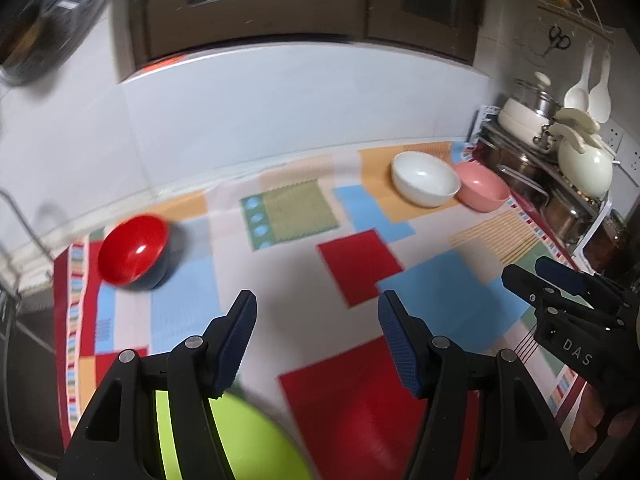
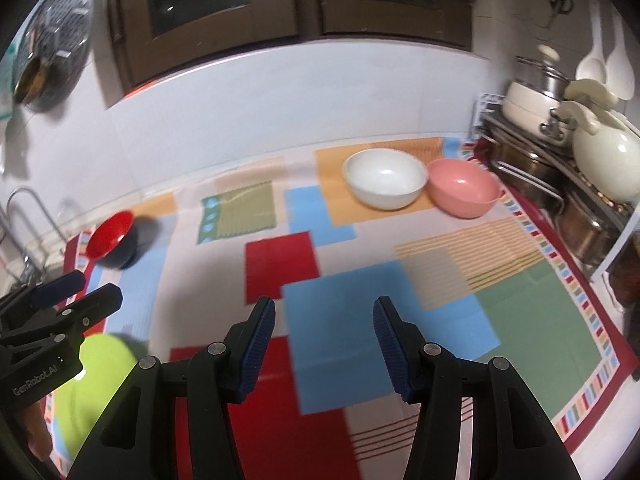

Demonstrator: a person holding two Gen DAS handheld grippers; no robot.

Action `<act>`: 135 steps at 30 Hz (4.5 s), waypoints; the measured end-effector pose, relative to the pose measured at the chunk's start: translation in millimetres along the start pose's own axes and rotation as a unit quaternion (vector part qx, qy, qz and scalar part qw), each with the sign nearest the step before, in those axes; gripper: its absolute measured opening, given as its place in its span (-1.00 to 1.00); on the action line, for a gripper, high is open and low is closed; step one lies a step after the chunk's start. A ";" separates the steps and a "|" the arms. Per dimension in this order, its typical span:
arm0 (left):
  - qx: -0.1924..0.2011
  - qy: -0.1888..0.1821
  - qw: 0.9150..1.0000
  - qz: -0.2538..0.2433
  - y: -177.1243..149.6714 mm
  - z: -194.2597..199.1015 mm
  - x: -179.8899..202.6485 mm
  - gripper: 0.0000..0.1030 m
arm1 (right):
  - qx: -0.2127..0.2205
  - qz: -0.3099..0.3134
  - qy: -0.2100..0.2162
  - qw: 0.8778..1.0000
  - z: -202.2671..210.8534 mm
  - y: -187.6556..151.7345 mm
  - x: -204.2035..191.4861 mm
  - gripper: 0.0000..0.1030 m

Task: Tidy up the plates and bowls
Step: 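Move both grippers toward the white bowl beside the pink bowl, then close both grippers on the rim of the white bowl, then carry the white bowl with both grippers over the plate stack and lower it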

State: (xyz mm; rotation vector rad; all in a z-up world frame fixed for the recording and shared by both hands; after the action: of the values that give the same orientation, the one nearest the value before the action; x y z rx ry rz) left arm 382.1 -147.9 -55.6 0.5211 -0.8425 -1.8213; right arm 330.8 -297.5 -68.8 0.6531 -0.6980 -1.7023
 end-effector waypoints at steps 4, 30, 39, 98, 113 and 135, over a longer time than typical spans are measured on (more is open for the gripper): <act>0.008 -0.010 1.000 -0.017 23.0 -13.2 19.2 0.21 | 0.013 -0.017 -0.013 1.000 -4.0 15.6 24.4 0.02; -0.010 -0.032 0.997 -0.071 116.1 -186.4 95.3 0.19 | 0.012 -0.126 -0.019 0.992 -139.5 83.7 122.7 -0.08; -0.034 -0.030 0.994 -0.102 120.4 -244.2 115.1 0.15 | -0.011 -0.148 -0.023 0.989 -185.8 82.7 139.5 -0.19; -0.102 -0.009 0.994 0.028 28.8 -128.4 35.6 -0.69 | -0.062 -0.056 0.029 0.996 -110.0 47.8 26.4 -0.74; -0.151 -0.016 0.987 0.060 -57.0 -87.8 29.7 -0.63 | -0.103 -0.026 0.044 0.993 -70.4 -14.7 2.5 -0.74; -0.187 -0.015 0.980 0.062 -93.2 -96.3 34.8 -0.61 | -0.140 -0.020 0.037 0.989 -79.4 -57.2 1.8 -0.74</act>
State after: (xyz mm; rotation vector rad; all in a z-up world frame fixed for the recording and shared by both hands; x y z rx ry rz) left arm 376.8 -187.5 -188.1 0.1955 -0.5201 -1.8192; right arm 351.7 -297.3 -164.5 0.5322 -0.3865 -1.7631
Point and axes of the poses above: each gripper's, at about its wrist camera, not at the fingertips, and z roughly against the way its jaws point, x to its right, y to its top, the point moved 8 cm from there along -z, roughly the way its jaws point, and after that the axes turned 5 degrees about x, right-handed, at the moved point
